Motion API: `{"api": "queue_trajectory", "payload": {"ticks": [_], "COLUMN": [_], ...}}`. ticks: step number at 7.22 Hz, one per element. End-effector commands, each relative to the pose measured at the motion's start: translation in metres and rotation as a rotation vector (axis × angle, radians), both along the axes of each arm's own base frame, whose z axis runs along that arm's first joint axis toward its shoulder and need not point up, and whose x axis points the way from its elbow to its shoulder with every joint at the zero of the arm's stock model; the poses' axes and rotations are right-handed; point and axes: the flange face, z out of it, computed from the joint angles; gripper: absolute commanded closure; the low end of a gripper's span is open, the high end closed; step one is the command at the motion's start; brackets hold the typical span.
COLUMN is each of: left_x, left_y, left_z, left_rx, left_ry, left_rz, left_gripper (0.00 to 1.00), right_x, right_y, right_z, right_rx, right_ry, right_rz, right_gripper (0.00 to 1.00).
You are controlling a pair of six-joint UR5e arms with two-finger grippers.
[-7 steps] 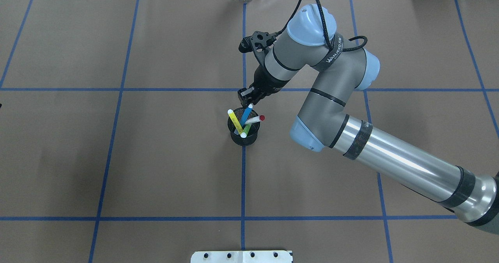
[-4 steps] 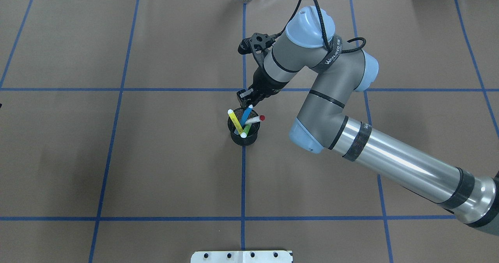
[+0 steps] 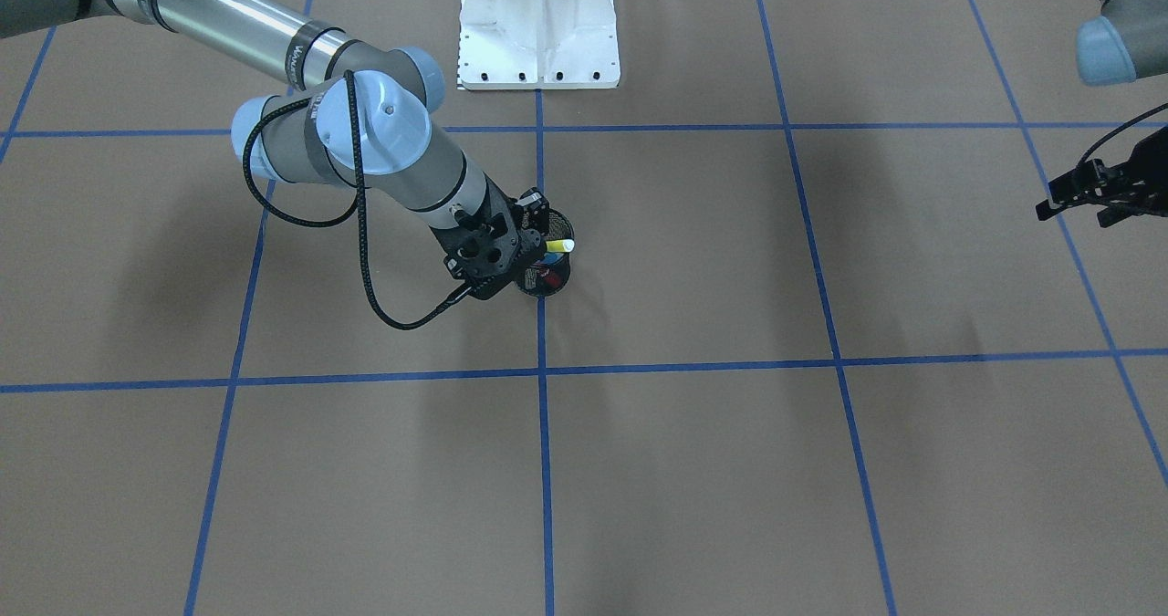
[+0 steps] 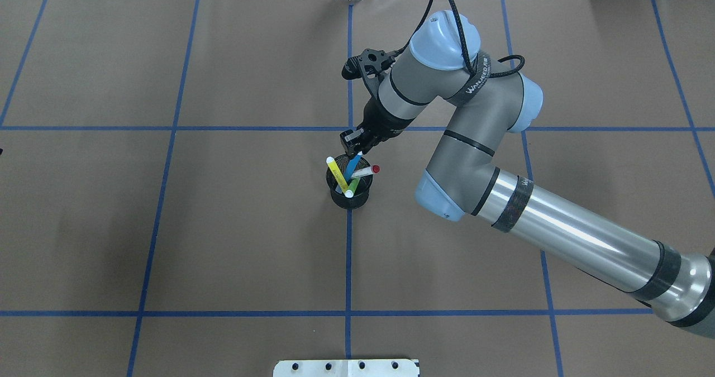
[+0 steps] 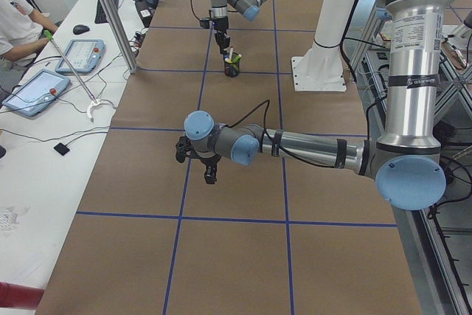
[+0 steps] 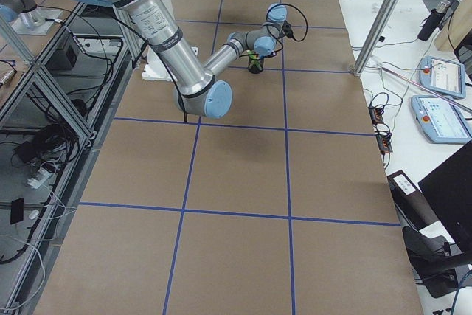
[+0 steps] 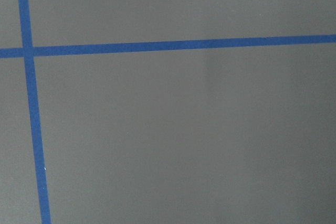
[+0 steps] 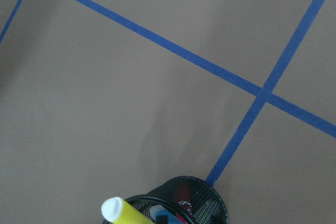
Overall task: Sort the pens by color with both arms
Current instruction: 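Lower the right gripper and grasp the blue marker in the cup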
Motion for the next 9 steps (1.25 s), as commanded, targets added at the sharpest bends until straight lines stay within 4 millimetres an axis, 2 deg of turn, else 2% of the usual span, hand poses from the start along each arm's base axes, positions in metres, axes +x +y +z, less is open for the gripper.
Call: {"api": "queue_trajectory", "payload": {"ticks": [1,2,3,4,5,8,9], "left_x": [0.000,0.000,0.000,0.000,0.000,0.001,0.001], "left_y": [0.000,0.000,0.000,0.000,0.000,-0.001,-0.002], "left_z": [-0.005,-0.004,-0.005,-0.005,-0.005,-0.005,-0.005], "left_rx": [-0.024,-0.026,-0.025,-0.025,-0.023,-0.025,-0.025], "left_ry": [0.004,0.004,0.004,0.004,0.005,0.004,0.004], "left_rz": [-0.023,-0.024,-0.024,-0.024,-0.024,-0.024,-0.024], "left_gripper": [0.01,0.01,0.01,0.01,0.01,0.01,0.01], "right_x": [0.000,0.000,0.001,0.002,0.019,0.074,0.097], "right_y": [0.000,0.001,0.001,0.002,0.000,-0.025,-0.032], "right_z": [0.000,0.000,-0.001,0.000,-0.015,-0.035,-0.047], "right_rx": [0.001,0.000,0.001,0.003,0.011,-0.011,-0.011], "right_ry": [-0.001,-0.002,-0.003,-0.007,-0.033,-0.092,-0.102], "right_rz": [0.000,-0.001,-0.001,-0.004,0.000,-0.007,0.025], "right_gripper": [0.79,0.93,1.00,1.00,1.00,1.00,1.00]}}
